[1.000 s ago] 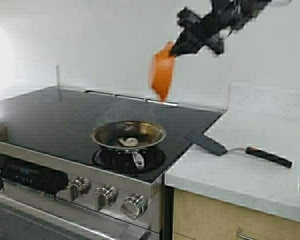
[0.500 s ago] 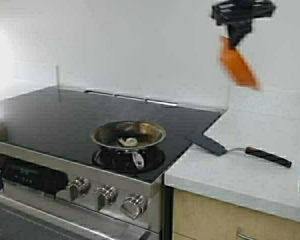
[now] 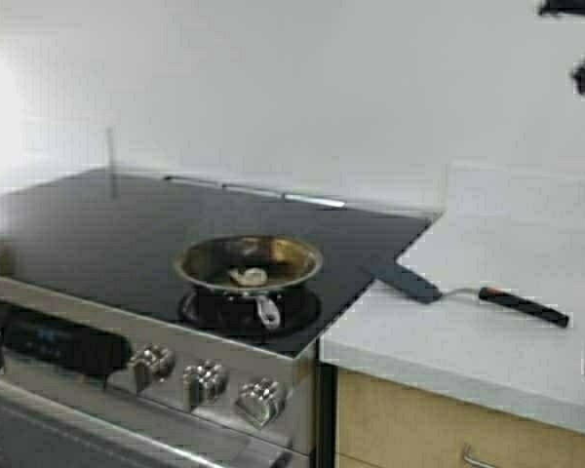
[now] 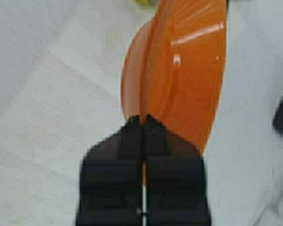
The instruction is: Add oil to the pan and cook the shrimp and serve it
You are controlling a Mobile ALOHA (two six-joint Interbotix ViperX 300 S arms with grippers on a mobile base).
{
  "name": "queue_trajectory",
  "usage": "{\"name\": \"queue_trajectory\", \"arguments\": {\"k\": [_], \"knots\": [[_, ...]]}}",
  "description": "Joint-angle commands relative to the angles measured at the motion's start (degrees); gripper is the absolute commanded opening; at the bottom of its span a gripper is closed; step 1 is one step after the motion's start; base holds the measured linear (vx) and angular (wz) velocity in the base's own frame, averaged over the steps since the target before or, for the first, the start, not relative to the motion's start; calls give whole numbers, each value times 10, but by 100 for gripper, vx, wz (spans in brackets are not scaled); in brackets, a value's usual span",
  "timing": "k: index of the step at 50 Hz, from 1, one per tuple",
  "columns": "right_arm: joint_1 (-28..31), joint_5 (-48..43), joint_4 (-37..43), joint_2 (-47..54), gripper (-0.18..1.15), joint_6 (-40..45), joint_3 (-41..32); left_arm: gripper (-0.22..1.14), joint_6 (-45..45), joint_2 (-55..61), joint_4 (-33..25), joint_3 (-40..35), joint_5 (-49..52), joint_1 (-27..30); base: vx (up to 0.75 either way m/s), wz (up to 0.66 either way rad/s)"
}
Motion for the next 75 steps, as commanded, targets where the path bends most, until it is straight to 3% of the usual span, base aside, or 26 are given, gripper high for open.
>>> {"name": "queue_trajectory", "arguments": {"k": [1, 16, 33, 43, 53, 75], "knots": [[-40, -3, -2, 13, 5, 0, 0, 3, 0, 5, 0, -5, -4, 1, 0, 0], [-81, 5, -47, 81, 5, 0, -9, 3, 0, 5, 0, -5, -4, 1, 0, 0], [-84, 24, -109, 189, 5, 4, -63, 3, 0, 5, 0, -3, -3, 1, 0, 0], [-85, 1, -127, 225, 5, 58, -89, 3, 0, 11, 0, -4, -3, 1, 0, 0], [-85, -7, -201, 254, 5, 126, -98, 3, 1, 22, 0, -5, -4, 1, 0, 0], [-84, -29, -195, 289, 6, 139, -99, 3, 2, 24, 0, -6, -4, 1, 0, 0]]}}
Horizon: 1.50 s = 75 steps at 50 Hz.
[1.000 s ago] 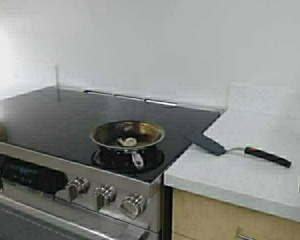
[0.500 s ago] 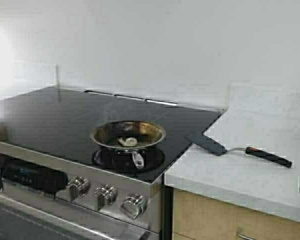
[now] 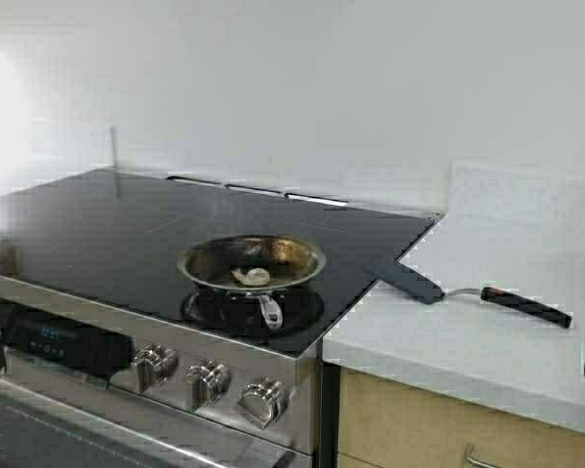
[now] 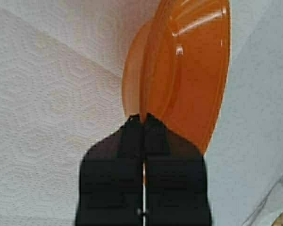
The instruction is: Add oil to the pan and cook the shrimp and serve it
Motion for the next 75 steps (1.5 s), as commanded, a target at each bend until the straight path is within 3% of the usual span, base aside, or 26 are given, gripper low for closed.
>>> {"name": "queue_trajectory", "arguments": {"k": [1, 6, 14, 18, 40, 49, 69, 75], "knots": [[-2, -8, 3, -6, 7, 4, -10, 3, 1, 4, 1, -9, -4, 1, 0, 0], [-2, -13, 10, -4, 22, 11, -10, 3, 1, 4, 0, -9, -4, 1, 0, 0], [-2, -15, 26, -4, 84, 18, -18, 3, 1, 5, 0, -8, -4, 1, 0, 0], [-2, -15, 38, -4, 104, 12, -21, 3, 1, 4, 1, -8, -4, 1, 0, 0], [-2, -84, 149, -39, 103, -75, -4, 3, 0, 4, 0, -8, -4, 1, 0, 0], [-2, -87, 153, -62, 103, -76, -1, 3, 0, 5, 1, -9, -3, 1, 0, 0], [1, -79, 160, -189, 102, -62, -7, 3, 0, 5, 0, -10, -4, 1, 0, 0], [12, -79, 204, -250, 102, -51, -11, 3, -1, 5, 0, -10, -4, 1, 0, 0]]}}
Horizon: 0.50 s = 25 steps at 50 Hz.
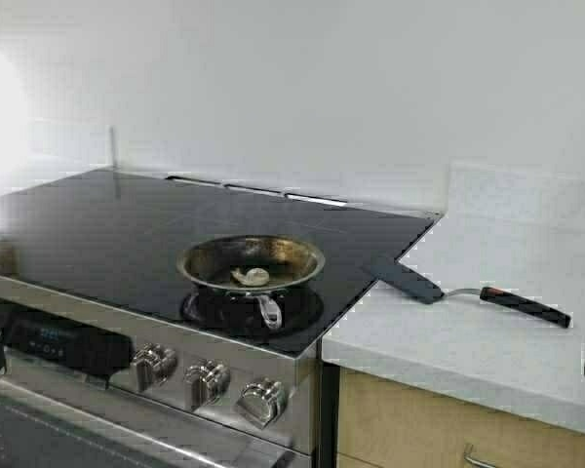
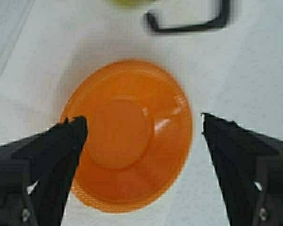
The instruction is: Add oil to the pan and cook the shrimp and serve it
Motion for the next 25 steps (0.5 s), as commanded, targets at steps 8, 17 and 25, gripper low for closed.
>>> {"name": "queue_trajectory", "arguments": {"k": [8, 17, 25], "knots": [[55, -11, 133, -167, 102, 7, -7, 3, -1, 4, 0, -11, -4, 1, 0, 0], [119, -56, 246, -250, 102, 14, 25, 3, -1, 1, 0, -11, -4, 1, 0, 0], [157, -141, 404, -323, 102, 12, 104, 3, -2, -5, 0, -10, -4, 1, 0, 0]]}}
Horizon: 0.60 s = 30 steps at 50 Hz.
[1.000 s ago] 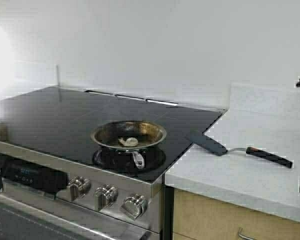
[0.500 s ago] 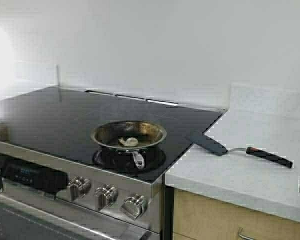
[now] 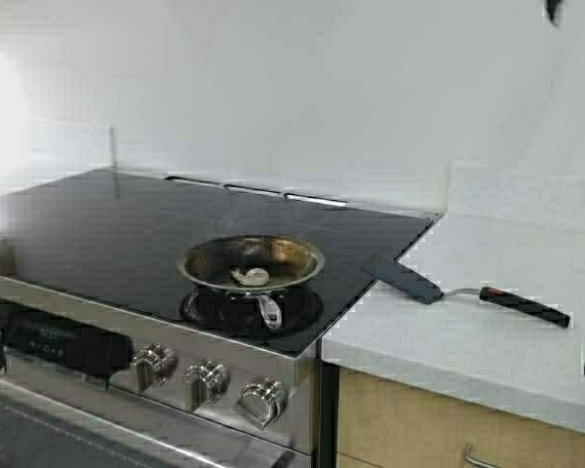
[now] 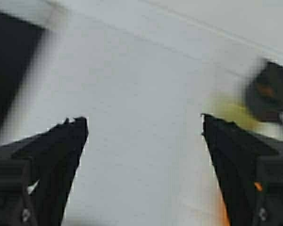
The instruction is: Add oil to the pan and cook the shrimp and serve it
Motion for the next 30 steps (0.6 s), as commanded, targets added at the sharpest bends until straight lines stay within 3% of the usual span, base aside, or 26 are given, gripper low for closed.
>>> {"name": "queue_trajectory", "arguments": {"k": [1, 8, 20, 30], "knots": [[30, -68, 124, -72, 102, -1, 58, 3, -1, -4, 0, -10, -4, 1, 0, 0], [81, -127, 201, -109, 102, -7, 145, 3, -1, -10, 0, -9, -4, 1, 0, 0], [189, -196, 186, -86, 102, -10, 240, 3, -3, -13, 0, -9, -4, 1, 0, 0], [228, -280, 200, -5, 102, -5, 305, 3, -3, -18, 0, -8, -4, 1, 0, 0]]}}
